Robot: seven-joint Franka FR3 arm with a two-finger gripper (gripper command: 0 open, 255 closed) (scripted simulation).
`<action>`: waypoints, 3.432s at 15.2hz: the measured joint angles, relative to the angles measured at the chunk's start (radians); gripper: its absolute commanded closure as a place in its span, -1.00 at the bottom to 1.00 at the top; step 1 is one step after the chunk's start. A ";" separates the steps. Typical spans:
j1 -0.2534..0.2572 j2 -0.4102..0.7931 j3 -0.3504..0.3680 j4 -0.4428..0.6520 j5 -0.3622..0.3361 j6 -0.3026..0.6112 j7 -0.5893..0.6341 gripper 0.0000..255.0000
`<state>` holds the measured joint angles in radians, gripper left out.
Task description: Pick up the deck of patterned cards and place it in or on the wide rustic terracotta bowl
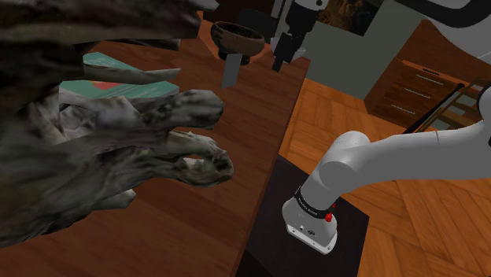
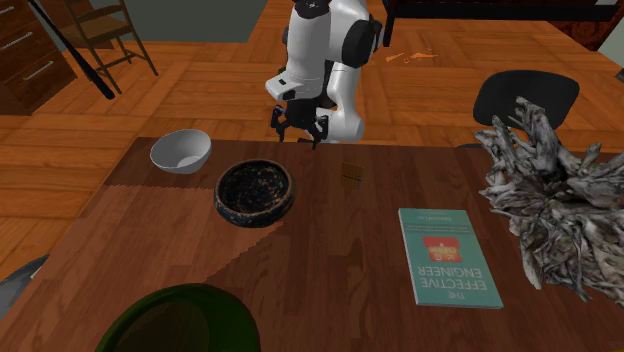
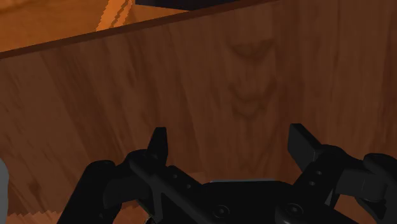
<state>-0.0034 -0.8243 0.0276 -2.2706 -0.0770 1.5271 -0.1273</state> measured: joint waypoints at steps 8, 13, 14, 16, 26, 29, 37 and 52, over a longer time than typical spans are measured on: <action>0.002 -0.055 0.135 -0.020 0.103 0.120 0.220 -1.00; -0.016 -0.064 0.260 -0.001 0.163 0.232 0.405 -1.00; -0.022 -0.060 0.289 0.004 0.172 0.260 0.442 -1.00; -0.034 -0.057 0.332 0.019 0.184 0.292 0.502 -1.00; -0.039 -0.047 0.361 -0.065 0.195 0.402 0.525 -1.00; -0.039 -0.047 0.361 -0.067 0.195 0.405 0.525 -1.00; -0.039 -0.047 0.362 -0.066 0.196 0.405 0.525 1.00; -0.060 0.003 0.347 0.097 0.176 0.292 0.518 1.00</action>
<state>-0.0630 -0.8210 0.3746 -2.1734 0.0993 1.8193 0.3904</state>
